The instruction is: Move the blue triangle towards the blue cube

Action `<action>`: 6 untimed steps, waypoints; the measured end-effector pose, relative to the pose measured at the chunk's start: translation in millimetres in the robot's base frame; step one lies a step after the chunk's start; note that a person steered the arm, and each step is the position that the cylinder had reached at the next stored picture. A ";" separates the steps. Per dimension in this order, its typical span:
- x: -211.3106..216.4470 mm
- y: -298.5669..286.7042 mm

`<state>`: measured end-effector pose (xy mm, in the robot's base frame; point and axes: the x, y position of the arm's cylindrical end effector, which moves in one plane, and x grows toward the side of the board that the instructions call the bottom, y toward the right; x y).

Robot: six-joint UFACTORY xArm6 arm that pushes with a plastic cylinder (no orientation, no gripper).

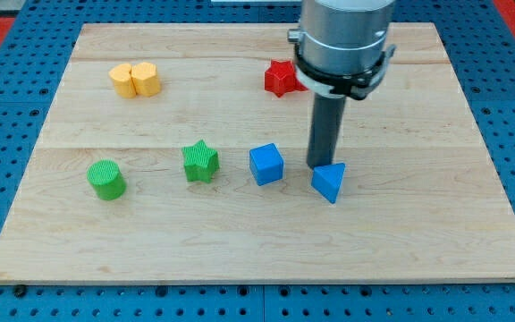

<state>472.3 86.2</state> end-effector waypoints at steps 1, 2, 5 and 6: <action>-3.1 52.7; 17.1 78.1; 43.2 -33.8; 22.4 -63.8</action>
